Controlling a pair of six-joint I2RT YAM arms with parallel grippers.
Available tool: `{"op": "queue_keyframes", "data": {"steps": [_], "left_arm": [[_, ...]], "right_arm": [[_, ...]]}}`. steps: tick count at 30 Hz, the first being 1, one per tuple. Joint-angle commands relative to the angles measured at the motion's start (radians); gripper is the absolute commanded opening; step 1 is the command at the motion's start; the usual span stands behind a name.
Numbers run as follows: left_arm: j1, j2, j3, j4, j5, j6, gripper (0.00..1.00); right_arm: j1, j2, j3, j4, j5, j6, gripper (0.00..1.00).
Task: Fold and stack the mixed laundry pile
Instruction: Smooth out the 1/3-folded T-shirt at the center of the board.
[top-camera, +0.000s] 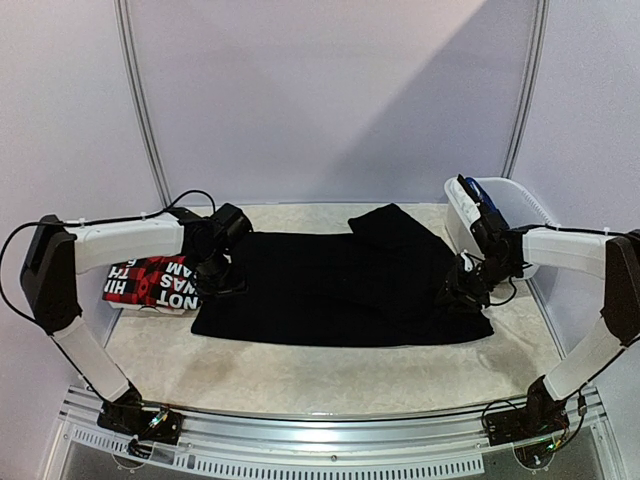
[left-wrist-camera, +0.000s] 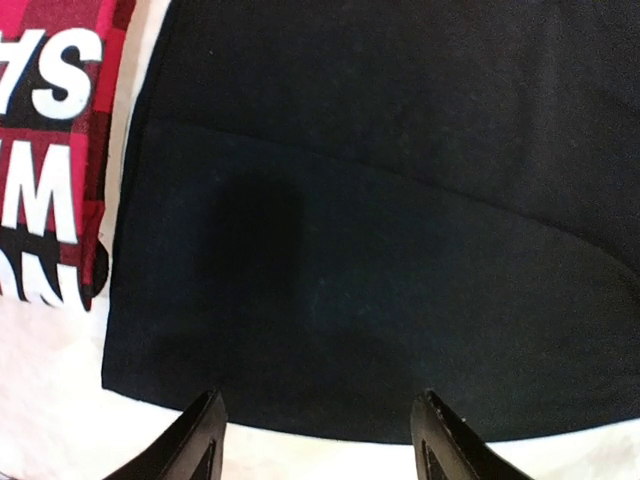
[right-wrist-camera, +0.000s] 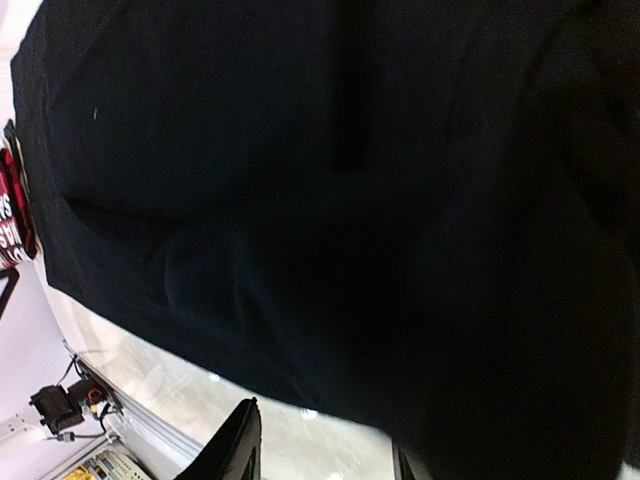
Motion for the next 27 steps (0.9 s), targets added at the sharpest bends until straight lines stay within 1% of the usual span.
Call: {"op": "queue_keyframes", "data": {"steps": [1, 9, 14, 17, 19, 27], "left_arm": [[-0.027, -0.060, -0.035, -0.009, 0.000, 0.002, 0.64], [-0.037, -0.122, -0.090, -0.025, -0.014, -0.023, 0.63], [-0.037, -0.127, -0.100, -0.030, -0.016, -0.024, 0.62], [-0.037, -0.121, -0.096, -0.030, -0.013, -0.023, 0.61], [-0.037, -0.116, -0.090, -0.031, -0.012, -0.020, 0.61], [-0.037, -0.103, -0.074, -0.039, -0.010, -0.009, 0.61]], "right_arm": [[0.003, 0.058, -0.009, 0.118, -0.005, 0.045, 0.43], [0.004, 0.143, -0.007, 0.121, 0.041, 0.031, 0.42], [0.003, 0.178, -0.011, 0.143, 0.047, 0.027, 0.43], [0.003, 0.197, -0.003, 0.144, 0.054, 0.024, 0.42], [0.003, 0.205, -0.001, 0.145, 0.059, 0.023, 0.40], [0.003, 0.217, 0.013, 0.141, 0.070, 0.022, 0.24]]}}
